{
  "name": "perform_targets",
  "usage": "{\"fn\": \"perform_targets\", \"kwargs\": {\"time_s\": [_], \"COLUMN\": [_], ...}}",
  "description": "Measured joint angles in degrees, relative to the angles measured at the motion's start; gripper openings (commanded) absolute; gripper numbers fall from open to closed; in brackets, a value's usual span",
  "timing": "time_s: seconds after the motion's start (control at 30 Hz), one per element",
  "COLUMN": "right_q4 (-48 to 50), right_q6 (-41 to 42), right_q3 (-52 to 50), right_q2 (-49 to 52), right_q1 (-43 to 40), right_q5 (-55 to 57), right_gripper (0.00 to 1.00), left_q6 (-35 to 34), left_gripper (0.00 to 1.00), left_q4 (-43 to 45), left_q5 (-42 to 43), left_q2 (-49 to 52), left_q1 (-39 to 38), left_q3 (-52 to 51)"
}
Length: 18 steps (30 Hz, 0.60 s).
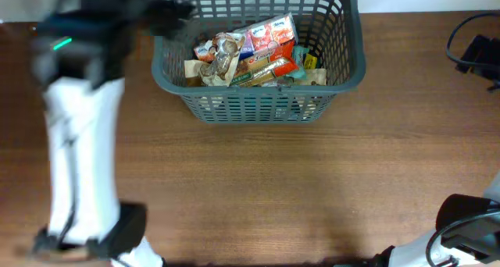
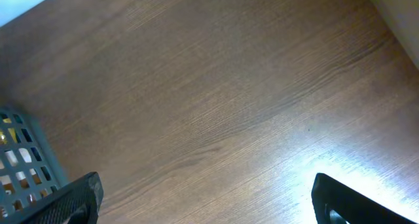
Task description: Pack container
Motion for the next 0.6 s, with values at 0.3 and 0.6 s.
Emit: {"fn": "perform_targets", "kwargs": {"time_s": [0.3,0.6], "right_q4": [0.0,0.07], "right_q6": [0.0,-0.02], "right_q3": [0.0,0.0], "right_q2": [0.0,0.0], "right_q1": [0.0,0.0], "right_q5": [-0.02,-3.21], "right_gripper": [0.99,0.99], "left_q6": [-17.18,-21.22], "left_gripper": [0.99,0.99], "left_q4": [-9.35,-11.08], "left_q5": [-1.66,-1.86], "left_q2": [-5.2,-3.1], "left_q1": [16.44,24.57], "left_q3": [1.18,0.46]}}
